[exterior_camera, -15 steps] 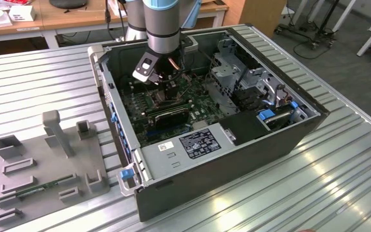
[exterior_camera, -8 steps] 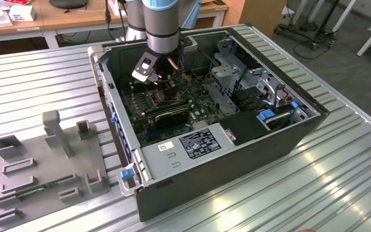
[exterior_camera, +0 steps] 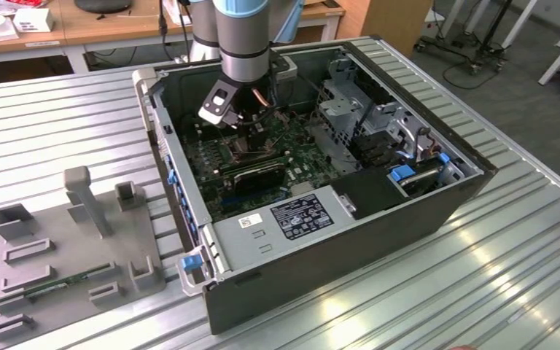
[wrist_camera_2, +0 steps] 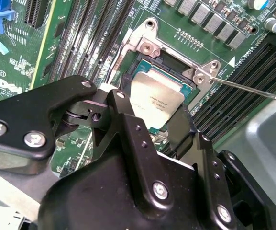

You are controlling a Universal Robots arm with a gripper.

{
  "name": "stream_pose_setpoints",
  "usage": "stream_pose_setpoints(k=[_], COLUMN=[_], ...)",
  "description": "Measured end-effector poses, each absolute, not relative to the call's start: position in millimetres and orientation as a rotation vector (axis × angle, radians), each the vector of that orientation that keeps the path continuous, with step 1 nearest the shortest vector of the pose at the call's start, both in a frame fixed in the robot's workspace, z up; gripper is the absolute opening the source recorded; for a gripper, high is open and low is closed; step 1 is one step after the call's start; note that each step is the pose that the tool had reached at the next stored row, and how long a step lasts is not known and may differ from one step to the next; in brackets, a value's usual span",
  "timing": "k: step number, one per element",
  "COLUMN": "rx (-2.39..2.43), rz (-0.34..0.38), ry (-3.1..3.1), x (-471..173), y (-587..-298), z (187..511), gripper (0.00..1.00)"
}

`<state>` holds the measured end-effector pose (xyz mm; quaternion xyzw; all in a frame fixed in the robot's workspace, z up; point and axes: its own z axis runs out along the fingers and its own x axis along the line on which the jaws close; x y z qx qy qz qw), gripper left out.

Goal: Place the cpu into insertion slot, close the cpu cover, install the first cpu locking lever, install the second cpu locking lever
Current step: 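Place the cpu into insertion slot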

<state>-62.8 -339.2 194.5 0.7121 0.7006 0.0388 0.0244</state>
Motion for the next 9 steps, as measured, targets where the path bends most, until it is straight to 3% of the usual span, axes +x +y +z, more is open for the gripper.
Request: stream_pose_setpoints(k=[9], rx=[2.206], rz=[0.120], ry=[2.164], x=[-62.8], y=[-339.2], z=[191.2], gripper=[0.54])
